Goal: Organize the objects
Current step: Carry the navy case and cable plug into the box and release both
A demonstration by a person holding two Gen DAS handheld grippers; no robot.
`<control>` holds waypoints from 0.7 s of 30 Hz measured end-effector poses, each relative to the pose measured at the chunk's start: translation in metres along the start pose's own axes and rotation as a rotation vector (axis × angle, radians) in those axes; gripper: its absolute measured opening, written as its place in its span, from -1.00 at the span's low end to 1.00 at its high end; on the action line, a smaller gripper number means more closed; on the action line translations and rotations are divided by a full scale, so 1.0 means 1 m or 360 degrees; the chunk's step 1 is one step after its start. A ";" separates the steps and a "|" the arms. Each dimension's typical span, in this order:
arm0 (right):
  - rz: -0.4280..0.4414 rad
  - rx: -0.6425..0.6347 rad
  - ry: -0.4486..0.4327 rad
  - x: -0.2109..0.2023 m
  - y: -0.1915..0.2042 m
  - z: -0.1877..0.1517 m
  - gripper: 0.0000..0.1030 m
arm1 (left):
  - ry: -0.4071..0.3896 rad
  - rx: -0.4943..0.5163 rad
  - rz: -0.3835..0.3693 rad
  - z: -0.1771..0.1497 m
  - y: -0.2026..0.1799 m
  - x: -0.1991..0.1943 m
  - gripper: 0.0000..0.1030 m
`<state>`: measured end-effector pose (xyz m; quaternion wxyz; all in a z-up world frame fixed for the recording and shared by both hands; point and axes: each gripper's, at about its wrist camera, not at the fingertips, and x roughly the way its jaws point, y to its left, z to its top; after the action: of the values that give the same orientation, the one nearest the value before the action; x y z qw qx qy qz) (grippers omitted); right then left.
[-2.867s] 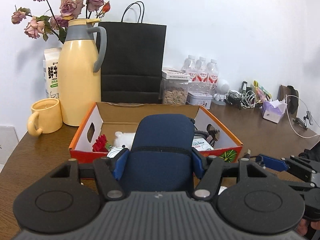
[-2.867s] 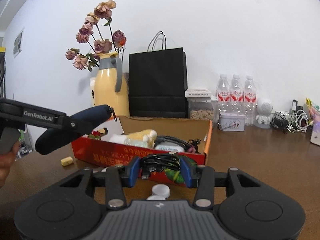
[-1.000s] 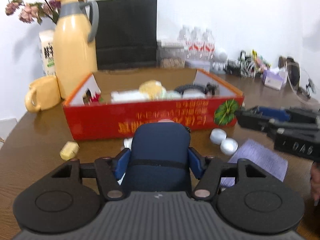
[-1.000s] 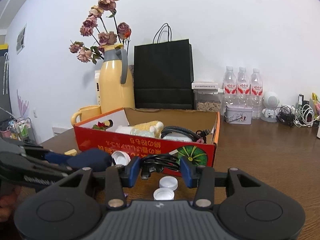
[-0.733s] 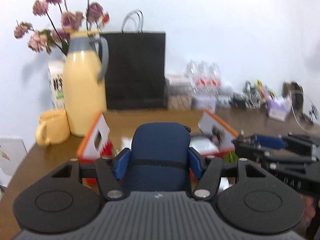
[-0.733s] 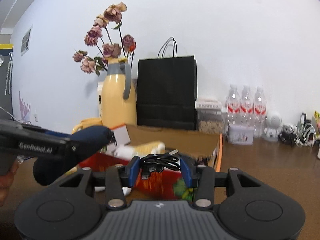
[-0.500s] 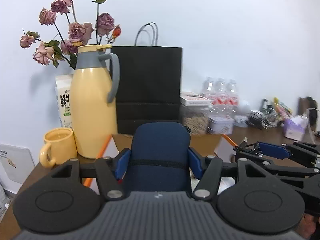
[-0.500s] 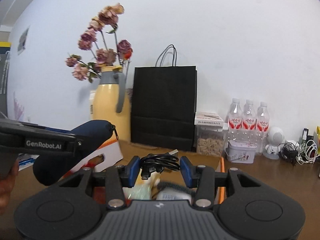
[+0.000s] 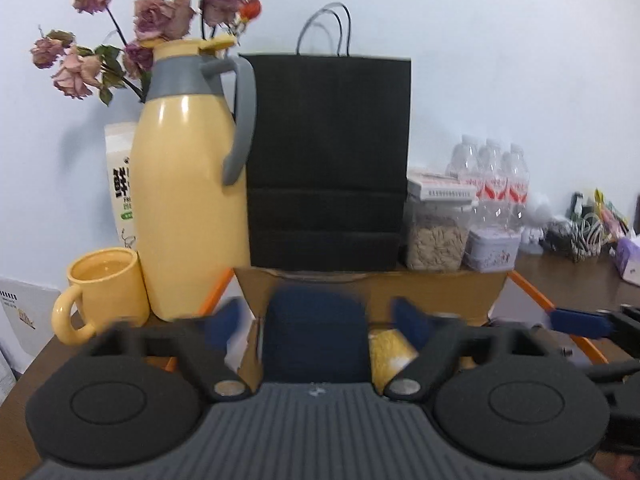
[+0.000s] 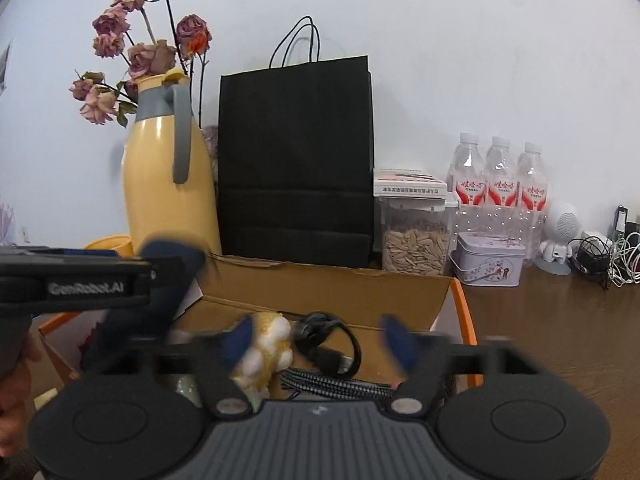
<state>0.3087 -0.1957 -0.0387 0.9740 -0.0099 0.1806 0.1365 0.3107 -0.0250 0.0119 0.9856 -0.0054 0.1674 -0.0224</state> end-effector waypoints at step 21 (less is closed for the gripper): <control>-0.0008 0.0026 -0.0162 -0.086 -0.015 -0.008 1.00 | -0.0106 -0.0073 0.0034 -0.013 0.025 -0.073 1.00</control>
<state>0.2331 -0.2335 -0.0162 0.9823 0.0047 0.1318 0.1330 0.2384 0.0037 0.0230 0.9905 -0.0270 0.1349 -0.0078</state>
